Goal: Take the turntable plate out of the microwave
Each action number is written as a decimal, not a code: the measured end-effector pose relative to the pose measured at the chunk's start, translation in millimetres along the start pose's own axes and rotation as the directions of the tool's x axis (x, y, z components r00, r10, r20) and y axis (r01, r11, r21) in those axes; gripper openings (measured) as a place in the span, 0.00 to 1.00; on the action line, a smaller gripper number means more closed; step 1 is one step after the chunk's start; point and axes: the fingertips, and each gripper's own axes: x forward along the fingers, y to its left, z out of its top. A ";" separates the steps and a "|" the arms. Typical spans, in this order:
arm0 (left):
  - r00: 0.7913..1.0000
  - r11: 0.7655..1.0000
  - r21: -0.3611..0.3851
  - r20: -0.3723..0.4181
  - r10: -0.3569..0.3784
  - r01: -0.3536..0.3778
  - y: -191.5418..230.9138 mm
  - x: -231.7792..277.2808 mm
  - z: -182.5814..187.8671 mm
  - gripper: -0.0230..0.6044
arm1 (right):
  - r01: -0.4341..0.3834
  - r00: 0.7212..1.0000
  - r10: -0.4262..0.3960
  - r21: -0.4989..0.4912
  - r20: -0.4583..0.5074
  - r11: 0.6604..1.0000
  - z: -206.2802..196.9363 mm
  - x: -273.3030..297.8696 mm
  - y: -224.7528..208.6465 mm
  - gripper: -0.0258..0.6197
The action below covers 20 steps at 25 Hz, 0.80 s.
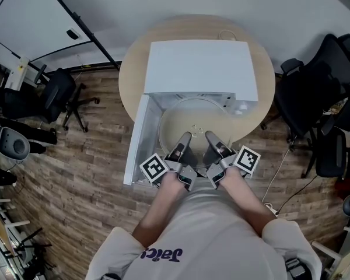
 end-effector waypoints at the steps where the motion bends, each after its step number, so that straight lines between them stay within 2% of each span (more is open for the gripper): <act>1: 1.000 1.000 0.004 -0.001 -0.007 0.007 -2.8 1.0 0.4 0.16 | -0.010 1.000 0.010 -0.003 0.000 1.000 0.7 0.9 2.7 0.12; 6: 0.999 0.999 0.035 -0.015 -0.039 0.039 -15.0 4.5 -2.7 0.16 | -0.057 0.998 0.057 -0.015 0.008 0.998 4.5 -1.2 13.9 0.11; 20: 0.998 0.998 0.003 -0.034 -0.055 0.055 -14.8 8.7 -9.6 0.16 | -0.028 0.999 0.029 -0.047 0.027 0.999 9.9 -8.5 16.5 0.12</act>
